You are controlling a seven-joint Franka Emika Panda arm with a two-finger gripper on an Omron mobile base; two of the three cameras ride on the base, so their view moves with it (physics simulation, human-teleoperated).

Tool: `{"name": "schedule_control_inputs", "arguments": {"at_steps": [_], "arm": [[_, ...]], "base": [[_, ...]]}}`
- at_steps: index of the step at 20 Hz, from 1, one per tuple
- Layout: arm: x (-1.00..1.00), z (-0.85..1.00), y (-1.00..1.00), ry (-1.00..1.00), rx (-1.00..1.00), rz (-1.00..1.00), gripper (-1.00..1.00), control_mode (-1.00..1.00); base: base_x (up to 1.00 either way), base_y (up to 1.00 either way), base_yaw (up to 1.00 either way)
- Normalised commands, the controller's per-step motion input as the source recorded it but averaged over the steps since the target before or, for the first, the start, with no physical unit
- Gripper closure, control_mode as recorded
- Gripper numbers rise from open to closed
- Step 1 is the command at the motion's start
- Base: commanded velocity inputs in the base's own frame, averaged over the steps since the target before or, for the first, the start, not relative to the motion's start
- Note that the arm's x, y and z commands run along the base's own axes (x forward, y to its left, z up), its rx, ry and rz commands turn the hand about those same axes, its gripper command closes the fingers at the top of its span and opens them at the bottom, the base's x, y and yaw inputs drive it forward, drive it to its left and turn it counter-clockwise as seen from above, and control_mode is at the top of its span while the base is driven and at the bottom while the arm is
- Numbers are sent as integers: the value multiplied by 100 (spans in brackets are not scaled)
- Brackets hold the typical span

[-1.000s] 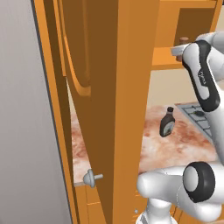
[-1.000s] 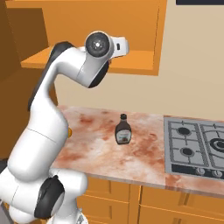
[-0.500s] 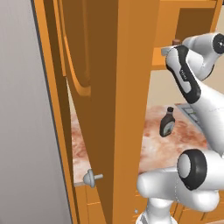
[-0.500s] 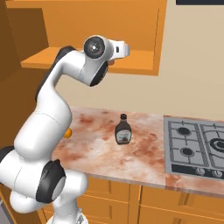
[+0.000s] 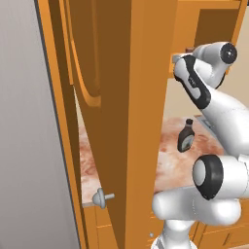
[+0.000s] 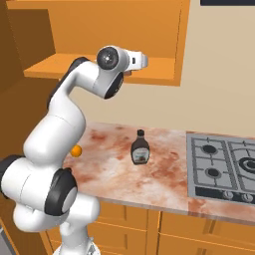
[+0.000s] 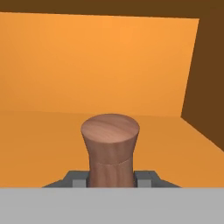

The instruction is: There are various items on the counter. Only move the condiments/shakers into the cabinet.

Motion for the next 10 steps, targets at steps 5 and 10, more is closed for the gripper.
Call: {"name": "schedule_control_inputs", "arguments": {"at_steps": [5, 10], "arm": [[37, -6, 0, 0, 5, 0, 100, -100], [46, -4, 0, 0, 6, -2, 100, -100]], "base": [[0, 0, 0], [0, 0, 0]]}}
